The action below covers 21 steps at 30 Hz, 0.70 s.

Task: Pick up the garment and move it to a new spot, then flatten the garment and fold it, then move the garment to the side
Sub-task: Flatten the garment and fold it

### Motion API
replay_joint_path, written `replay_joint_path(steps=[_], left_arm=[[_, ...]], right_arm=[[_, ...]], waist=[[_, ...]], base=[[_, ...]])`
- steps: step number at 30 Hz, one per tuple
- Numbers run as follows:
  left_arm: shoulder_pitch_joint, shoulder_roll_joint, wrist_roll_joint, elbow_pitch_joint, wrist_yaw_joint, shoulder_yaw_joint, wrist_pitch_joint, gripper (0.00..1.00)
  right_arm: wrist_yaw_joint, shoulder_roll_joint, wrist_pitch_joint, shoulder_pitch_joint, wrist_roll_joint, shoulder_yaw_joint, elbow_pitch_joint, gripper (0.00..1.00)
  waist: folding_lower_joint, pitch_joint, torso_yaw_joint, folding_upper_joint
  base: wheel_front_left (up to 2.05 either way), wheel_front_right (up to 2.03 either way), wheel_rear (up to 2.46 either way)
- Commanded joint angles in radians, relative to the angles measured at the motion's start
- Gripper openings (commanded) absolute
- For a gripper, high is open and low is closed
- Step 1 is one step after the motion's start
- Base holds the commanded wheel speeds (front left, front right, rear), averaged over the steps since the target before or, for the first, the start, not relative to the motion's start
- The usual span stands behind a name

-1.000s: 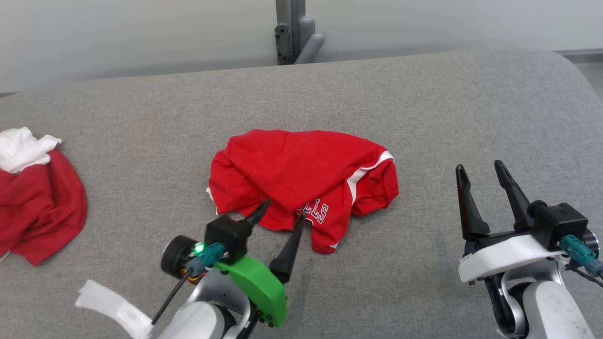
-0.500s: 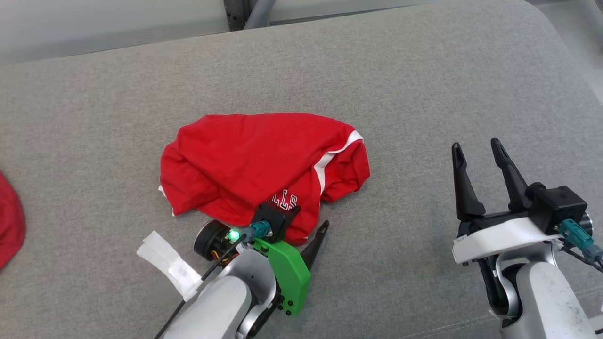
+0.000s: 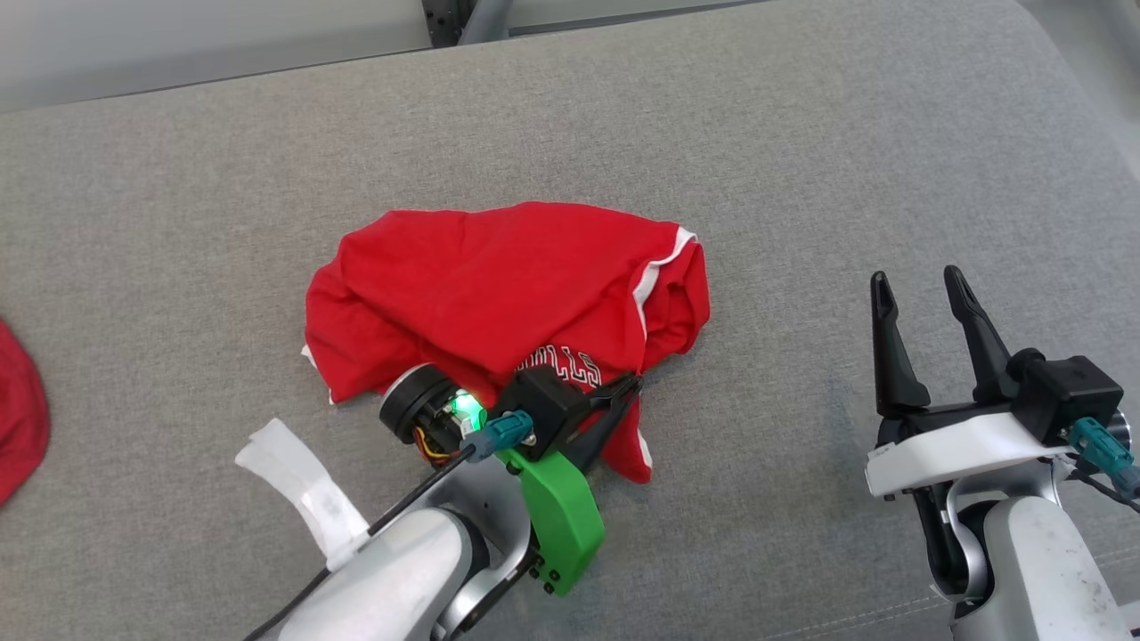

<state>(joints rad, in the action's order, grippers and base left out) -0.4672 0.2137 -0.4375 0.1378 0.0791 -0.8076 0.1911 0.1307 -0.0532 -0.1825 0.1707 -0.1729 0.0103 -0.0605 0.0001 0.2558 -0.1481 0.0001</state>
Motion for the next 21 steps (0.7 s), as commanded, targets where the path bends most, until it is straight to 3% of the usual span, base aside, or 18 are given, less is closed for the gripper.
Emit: replay_joint_path(steps=[1, 7, 15, 21], left_arm=[[-0.015, 0.023, 0.003, -0.041, 0.007, -0.003, 0.013, 0.00], [0.009, 0.106, -0.024, -0.275, 0.002, 0.010, 0.093, 0.00], [0.057, 0.236, -0.067, -0.521, -0.069, 0.098, 0.211, 0.00], [0.111, 0.310, -0.113, -0.491, -0.131, 0.190, 0.234, 0.00]], right_arm=[[0.000, -0.002, -0.002, 0.005, 0.001, 0.003, -0.002, 1.00], [0.000, -0.001, 0.007, -0.006, 0.008, 0.013, 0.005, 1.00], [0.000, 0.000, 0.020, -0.014, 0.008, 0.022, 0.022, 1.00], [0.000, 0.001, 0.028, -0.003, 0.003, 0.018, 0.031, 1.00]], waist=[[-0.0001, -0.015, 0.021, -0.0001], [-0.0001, -0.034, 0.060, -0.0001], [-0.0001, -0.035, 0.090, -0.0001], [-0.0001, -0.014, 0.094, -0.0001]], base=[[0.00, 0.00, 0.00], [0.00, 0.00, 0.00], [0.00, 0.00, 0.00], [0.00, 0.00, 0.00]])
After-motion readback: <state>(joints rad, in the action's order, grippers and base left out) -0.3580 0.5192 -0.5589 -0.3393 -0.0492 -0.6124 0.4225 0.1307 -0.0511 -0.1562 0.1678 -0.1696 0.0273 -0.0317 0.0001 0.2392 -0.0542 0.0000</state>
